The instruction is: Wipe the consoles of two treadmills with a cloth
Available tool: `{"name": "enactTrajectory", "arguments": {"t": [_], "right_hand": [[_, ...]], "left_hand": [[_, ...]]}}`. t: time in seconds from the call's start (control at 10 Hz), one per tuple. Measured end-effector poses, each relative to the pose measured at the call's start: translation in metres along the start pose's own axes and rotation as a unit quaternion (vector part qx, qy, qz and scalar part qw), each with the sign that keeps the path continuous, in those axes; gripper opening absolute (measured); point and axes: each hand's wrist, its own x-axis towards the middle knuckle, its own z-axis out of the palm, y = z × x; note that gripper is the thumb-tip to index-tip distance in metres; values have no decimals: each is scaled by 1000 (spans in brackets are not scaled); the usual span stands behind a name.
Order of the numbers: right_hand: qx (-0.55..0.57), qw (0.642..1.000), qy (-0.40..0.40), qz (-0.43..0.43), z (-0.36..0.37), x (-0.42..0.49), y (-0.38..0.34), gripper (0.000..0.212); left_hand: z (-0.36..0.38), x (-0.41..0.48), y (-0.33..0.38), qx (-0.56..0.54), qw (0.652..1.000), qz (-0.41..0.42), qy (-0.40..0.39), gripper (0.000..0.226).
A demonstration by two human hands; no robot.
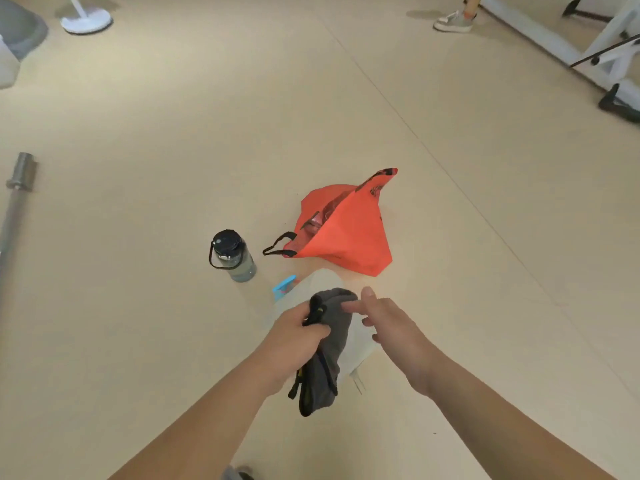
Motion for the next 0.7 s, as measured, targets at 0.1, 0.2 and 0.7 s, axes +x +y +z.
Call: {"name": "enactTrajectory", "arguments": {"t": [0.1, 0.2, 0.7], "right_hand": [[45, 996, 81, 10, 11, 51, 65, 48], [55, 993, 97, 26, 19, 97, 105, 29], [-214, 958, 187, -34, 46, 216, 205, 56]], "left_hand": [[8, 71, -52, -112, 993, -41, -4, 34], [9, 128, -82, -287, 956, -27, -60, 36], [-4, 207, -167, 326, 942, -16, 77, 37]]}}
